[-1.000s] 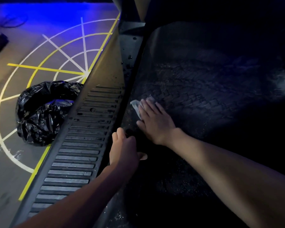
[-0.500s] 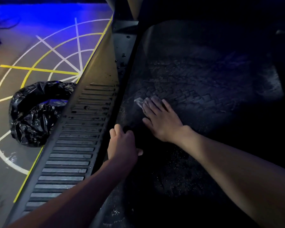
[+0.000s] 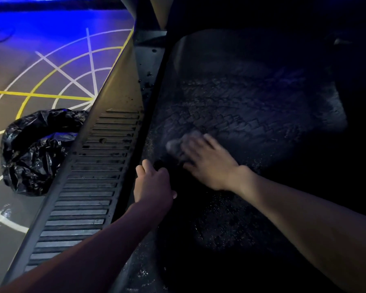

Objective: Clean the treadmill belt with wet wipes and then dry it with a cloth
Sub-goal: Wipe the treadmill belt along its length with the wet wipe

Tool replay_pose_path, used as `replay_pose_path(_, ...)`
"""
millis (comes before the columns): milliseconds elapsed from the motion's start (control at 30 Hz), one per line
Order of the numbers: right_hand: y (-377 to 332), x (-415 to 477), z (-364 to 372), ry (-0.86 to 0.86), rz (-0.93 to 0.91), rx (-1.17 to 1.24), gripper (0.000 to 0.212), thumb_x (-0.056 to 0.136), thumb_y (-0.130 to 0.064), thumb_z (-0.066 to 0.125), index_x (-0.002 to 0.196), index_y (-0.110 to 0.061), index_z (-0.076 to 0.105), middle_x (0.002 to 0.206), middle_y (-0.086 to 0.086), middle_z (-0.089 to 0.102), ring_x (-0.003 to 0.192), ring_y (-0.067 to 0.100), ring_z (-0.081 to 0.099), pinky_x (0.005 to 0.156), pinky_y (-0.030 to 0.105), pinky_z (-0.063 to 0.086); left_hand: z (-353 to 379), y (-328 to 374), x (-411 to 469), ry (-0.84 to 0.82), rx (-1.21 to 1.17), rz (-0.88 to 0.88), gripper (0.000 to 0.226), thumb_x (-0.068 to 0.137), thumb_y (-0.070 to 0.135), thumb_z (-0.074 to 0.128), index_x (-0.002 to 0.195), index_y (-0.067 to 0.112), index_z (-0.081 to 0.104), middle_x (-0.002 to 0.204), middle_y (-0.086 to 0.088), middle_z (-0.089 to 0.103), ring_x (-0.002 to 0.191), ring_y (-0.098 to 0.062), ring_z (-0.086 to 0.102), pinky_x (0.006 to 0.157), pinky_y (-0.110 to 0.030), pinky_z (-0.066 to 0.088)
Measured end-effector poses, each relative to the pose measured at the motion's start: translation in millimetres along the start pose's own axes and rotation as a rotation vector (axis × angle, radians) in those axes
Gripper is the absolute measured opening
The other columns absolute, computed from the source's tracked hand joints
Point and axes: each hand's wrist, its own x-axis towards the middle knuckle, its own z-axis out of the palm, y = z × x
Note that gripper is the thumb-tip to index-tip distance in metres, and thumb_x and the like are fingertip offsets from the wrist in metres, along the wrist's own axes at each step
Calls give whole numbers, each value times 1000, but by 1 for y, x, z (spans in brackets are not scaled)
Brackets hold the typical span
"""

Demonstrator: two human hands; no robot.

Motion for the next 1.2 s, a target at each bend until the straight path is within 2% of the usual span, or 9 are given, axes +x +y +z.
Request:
replay_pose_path(67,8,-1,-2,24,177,53,71,100,-54,0,158,-13,-3,166,8,-10,152,23,-16,122,44,-8,0,1,-1,-1,6,0,42,80,39,74,109,15,54,121,-10,29,112,-27,33,86,-32,38)
replay_pose_path(233,-8,-27,3,-19,-127,9,78,93,-56,-2,158,-13,2,166,10,-8,151,24,-18,122,47,-7,0,2,0,3,44,26,44,81,40,72,113,17,52,124,-14,29,111,-30,34,90,-35,38)
replay_pose_path(433,-27,-23,7,63,-26,121,77,91,-52,1,158,-16,7,164,20,2,152,33,-5,122,53,0,0,3,-1,-9,52,21,45,83,40,70,117,17,51,127,-15,28,112,-30,33,94,-37,41)
replay_pose_path(533,-21,-20,11,69,27,47,83,89,-54,-9,159,-13,8,166,14,-3,153,27,-8,123,48,-2,0,3,-1,-14,59,28,46,82,41,70,117,18,51,127,-15,28,113,-31,34,94,-38,41)
replay_pose_path(667,-1,-13,3,72,239,185,74,99,-56,3,158,-11,0,166,9,-5,152,21,-15,122,46,-8,-1,3,0,-29,60,32,45,83,38,71,116,17,50,127,-15,28,114,-31,33,94,-39,41)
replay_pose_path(800,-4,-32,7,12,-21,89,77,96,-58,0,158,-12,-2,166,7,-8,151,20,-17,123,42,-7,-4,6,0,-42,69,27,45,84,39,69,118,17,50,127,-15,28,115,-32,33,95,-39,41)
replay_pose_path(933,21,-33,2,7,236,199,72,102,-56,12,158,-14,-1,163,16,-17,148,27,-26,122,44,-12,-4,7,-1,-60,73,29,42,85,35,69,117,15,50,129,-17,27,116,-33,32,95,-41,41)
replay_pose_path(1067,4,-48,9,-25,11,172,74,98,-60,9,159,-20,-2,162,19,-20,148,30,-27,122,45,-10,-7,11,-1,-78,98,23,40,88,32,65,120,15,49,129,-17,27,117,-34,32,97,-40,39)
replay_pose_path(1200,20,-46,1,10,243,272,65,102,-56,16,155,-19,17,162,18,-17,149,27,-24,122,42,-13,-7,20,-1,-132,215,42,60,89,20,62,137,9,29,138,-27,21,129,-49,27,108,-50,35)
